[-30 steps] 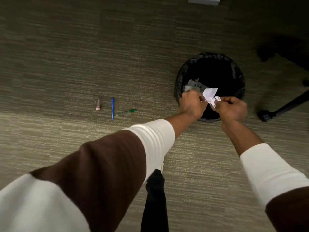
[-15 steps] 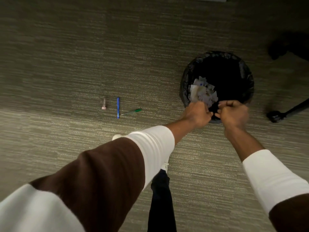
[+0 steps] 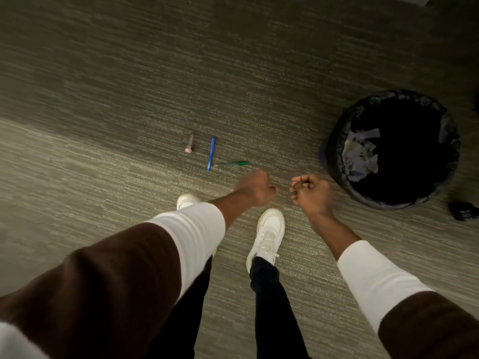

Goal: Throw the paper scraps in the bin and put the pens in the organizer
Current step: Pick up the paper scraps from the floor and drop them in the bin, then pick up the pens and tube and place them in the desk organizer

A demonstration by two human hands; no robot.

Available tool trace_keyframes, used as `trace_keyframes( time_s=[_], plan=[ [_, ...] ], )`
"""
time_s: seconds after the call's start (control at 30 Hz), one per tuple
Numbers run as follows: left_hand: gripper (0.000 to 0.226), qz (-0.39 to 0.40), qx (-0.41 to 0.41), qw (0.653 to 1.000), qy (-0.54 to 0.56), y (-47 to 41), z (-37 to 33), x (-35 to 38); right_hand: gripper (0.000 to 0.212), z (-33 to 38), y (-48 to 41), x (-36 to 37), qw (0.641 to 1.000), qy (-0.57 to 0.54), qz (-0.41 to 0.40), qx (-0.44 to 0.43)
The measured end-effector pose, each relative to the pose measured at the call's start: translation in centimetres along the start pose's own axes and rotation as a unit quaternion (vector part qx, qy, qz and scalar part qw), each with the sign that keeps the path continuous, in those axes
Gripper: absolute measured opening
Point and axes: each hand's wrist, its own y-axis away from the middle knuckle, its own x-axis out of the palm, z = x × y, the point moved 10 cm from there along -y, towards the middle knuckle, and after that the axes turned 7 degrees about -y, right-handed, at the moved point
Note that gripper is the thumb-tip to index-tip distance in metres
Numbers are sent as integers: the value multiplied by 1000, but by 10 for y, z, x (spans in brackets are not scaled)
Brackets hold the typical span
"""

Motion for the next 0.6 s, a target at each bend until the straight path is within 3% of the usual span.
trace_keyframes(
  time_s=[0.13, 0.27, 0.47, 0.6],
  plan=[
    [36, -35, -37, 999, -12, -17, 76, -28, 26, -11, -14, 71, 997, 60, 48, 20],
    [33, -55, -66, 995, -50, -45, 147, -50, 6, -31, -42, 132, 990, 119, 54, 45],
    [36, -97, -124, 983, -90, -119, 243, -71, 53, -77, -114, 229, 966, 240, 45, 87],
    [43, -145, -168, 970, -98, -159, 291, -88, 73, -110, -152, 270, 982, 150, -2, 118]
  ],
)
